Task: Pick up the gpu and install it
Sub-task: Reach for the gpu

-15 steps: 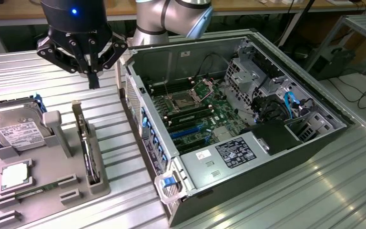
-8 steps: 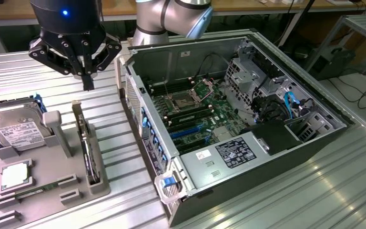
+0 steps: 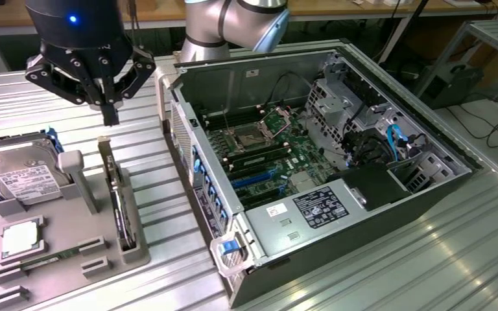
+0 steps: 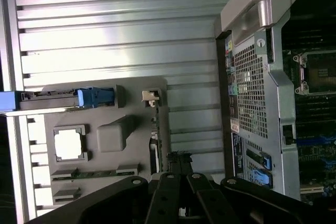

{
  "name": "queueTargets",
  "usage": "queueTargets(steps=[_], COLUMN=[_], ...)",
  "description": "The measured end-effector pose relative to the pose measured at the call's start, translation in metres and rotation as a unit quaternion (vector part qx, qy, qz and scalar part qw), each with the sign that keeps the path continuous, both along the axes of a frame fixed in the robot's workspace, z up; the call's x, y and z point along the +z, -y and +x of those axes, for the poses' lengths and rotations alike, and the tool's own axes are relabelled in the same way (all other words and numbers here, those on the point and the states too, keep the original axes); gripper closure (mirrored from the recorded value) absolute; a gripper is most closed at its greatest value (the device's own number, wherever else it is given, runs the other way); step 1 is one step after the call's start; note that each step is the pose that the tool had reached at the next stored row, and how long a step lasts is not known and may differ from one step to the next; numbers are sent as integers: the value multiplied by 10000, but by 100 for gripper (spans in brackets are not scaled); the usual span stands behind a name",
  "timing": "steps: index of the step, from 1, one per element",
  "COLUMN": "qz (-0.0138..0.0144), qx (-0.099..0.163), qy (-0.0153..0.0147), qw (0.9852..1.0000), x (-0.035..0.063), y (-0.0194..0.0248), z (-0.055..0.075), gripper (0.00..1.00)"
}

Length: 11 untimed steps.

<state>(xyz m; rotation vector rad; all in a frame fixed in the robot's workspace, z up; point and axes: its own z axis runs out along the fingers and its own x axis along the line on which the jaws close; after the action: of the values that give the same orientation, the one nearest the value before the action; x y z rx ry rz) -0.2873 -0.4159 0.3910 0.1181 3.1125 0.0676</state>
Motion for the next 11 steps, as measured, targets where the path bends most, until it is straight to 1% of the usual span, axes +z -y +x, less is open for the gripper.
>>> queueTargets(steps=[7,11], qz=[0,0], qx=[47,94], qy=[0,0], qw=[10000,10000], x=[-4,-5], y=[81,111], z=[-101,-182], gripper=[89,89])
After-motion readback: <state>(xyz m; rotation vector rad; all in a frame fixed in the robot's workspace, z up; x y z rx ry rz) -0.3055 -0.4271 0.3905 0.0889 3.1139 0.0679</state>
